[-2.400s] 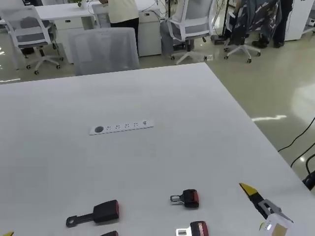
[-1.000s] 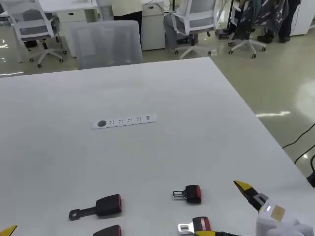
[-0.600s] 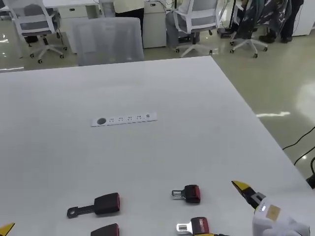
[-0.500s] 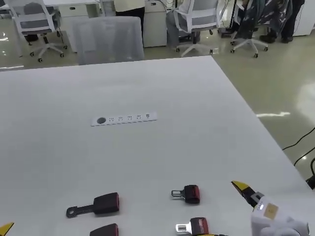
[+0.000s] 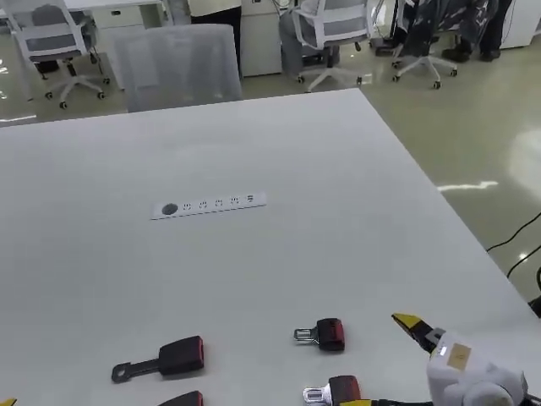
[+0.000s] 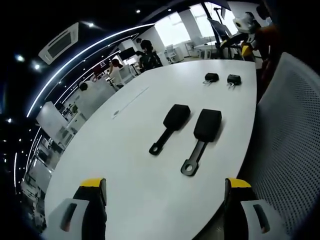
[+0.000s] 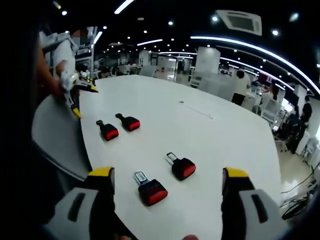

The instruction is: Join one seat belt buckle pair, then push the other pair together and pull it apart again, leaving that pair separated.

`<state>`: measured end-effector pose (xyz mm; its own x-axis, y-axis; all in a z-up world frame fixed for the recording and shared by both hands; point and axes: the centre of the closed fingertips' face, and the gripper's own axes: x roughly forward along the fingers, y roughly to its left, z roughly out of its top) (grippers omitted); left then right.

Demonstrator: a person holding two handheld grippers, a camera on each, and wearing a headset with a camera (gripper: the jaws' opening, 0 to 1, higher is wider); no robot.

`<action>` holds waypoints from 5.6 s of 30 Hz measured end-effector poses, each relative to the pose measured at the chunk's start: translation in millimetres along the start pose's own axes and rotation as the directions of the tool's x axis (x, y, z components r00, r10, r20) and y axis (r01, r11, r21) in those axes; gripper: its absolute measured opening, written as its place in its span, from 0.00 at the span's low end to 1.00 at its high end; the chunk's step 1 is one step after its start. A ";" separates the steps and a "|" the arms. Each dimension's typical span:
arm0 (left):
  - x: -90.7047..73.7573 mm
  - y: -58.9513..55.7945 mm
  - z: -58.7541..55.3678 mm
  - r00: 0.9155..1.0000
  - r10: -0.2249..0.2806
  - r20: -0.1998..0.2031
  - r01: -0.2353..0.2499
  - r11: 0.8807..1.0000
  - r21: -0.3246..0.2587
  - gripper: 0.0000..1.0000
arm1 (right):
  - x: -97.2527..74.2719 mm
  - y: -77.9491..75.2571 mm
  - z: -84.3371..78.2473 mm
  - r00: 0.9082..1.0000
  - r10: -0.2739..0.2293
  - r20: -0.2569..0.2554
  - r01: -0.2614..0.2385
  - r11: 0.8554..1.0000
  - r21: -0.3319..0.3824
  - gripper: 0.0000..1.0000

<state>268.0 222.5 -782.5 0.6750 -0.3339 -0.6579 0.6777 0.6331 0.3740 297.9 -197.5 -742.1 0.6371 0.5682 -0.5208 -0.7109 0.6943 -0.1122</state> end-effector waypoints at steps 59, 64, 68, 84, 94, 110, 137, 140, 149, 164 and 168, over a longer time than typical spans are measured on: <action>109.9 -90.6 52.0 0.839 -0.452 -0.304 0.511 0.845 0.155 0.51 | 60.3 32.6 -75.2 0.838 0.369 -0.402 -0.471 0.862 -0.189 0.35; 111.3 -96.6 54.8 0.815 -0.492 -0.305 0.555 0.814 0.171 0.38 | 64.2 32.9 -82.7 0.820 0.360 -0.444 -0.497 0.834 -0.242 0.35; 113.2 -100.8 56.8 0.798 -0.517 -0.310 0.584 0.791 0.182 0.34 | 65.1 32.5 -84.2 0.807 0.365 -0.464 -0.515 0.820 -0.251 0.32; 116.1 -104.0 57.0 0.750 -0.540 -0.382 0.645 0.724 0.243 0.33 | 72.5 40.5 -80.3 0.786 0.382 -0.486 -0.543 0.802 -0.248 0.32; 116.5 -104.9 56.6 0.741 -0.531 -0.411 0.653 0.713 0.254 0.33 | 94.7 69.0 -62.2 0.798 0.397 -0.453 -0.543 0.800 -0.255 0.32; 115.8 -106.6 57.0 0.732 -0.519 -0.440 0.661 0.697 0.278 0.33 | 130.8 126.2 -32.8 0.797 0.427 -0.428 -0.566 0.776 -0.279 0.32; 115.0 -108.5 55.7 0.735 -0.517 -0.438 0.661 0.689 0.296 0.32 | 156.6 151.9 -12.8 0.807 0.431 -0.404 -0.560 0.775 -0.292 0.31; 115.2 -108.1 55.5 0.740 -0.519 -0.427 0.658 0.690 0.302 0.32 | 158.4 155.1 -13.3 0.807 0.422 -0.412 -0.557 0.776 -0.297 0.31; 114.2 -104.8 53.3 0.759 -0.542 -0.361 0.640 0.723 0.261 0.31 | 163.6 159.8 -8.0 0.805 0.404 -0.434 -0.552 0.778 -0.301 0.29; 115.7 -104.4 56.4 0.749 -0.562 -0.350 0.657 0.696 0.289 0.31 | 169.6 157.1 -4.5 0.781 0.377 -0.498 -0.576 0.742 -0.342 0.28; 116.5 -106.3 58.1 0.739 -0.564 -0.369 0.670 0.670 0.320 0.31 | 172.6 164.5 -0.9 0.769 0.402 -0.496 -0.596 0.731 -0.331 0.27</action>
<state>291.5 75.7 -860.9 0.0092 -0.3457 -0.9383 0.9996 -0.0233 0.0184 290.7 14.4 -851.2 0.0563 0.4975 -0.8657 -0.9984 0.0226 -0.0520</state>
